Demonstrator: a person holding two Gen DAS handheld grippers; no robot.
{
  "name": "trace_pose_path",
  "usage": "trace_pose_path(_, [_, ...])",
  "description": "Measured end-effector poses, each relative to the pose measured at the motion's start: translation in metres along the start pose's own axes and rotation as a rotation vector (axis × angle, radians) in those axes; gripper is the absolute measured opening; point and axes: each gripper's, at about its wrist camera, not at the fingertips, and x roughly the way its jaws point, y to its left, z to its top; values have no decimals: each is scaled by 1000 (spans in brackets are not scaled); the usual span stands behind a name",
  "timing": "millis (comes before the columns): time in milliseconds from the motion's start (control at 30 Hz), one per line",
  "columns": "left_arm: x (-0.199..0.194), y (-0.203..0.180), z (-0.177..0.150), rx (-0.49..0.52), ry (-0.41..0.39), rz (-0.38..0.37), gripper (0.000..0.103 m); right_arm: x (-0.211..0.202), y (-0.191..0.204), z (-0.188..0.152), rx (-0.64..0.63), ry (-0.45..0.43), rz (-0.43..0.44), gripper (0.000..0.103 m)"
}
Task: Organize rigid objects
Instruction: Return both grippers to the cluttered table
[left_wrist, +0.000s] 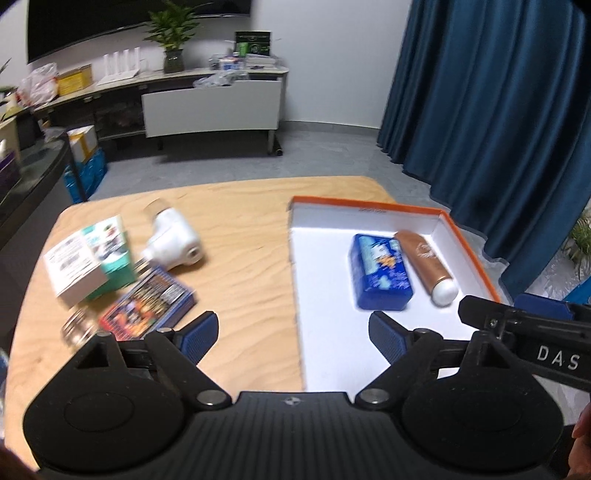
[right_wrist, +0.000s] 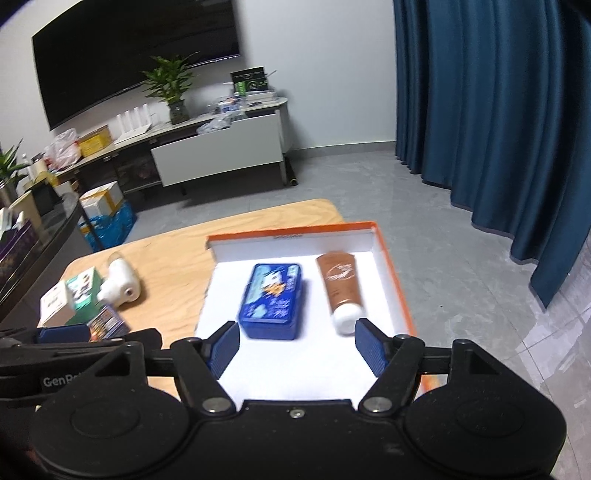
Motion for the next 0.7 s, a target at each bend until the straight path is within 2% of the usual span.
trace_pose_path(267, [-25,61,-24,-93,-7,83,91,-4,45,-23,-72,36,109,83])
trace_pose_path(500, [-46,127,-39,-197,-15,208,91,-7,116,-57,-173,95,339,85])
trace_pose_path(600, [-51,146,-45,-231,-6,229,91,-7,154,-72,-276,108,427,86])
trace_pose_path(700, [-52,155,-51,-241,3,232,91,2,185,-88,-397,110,443,86])
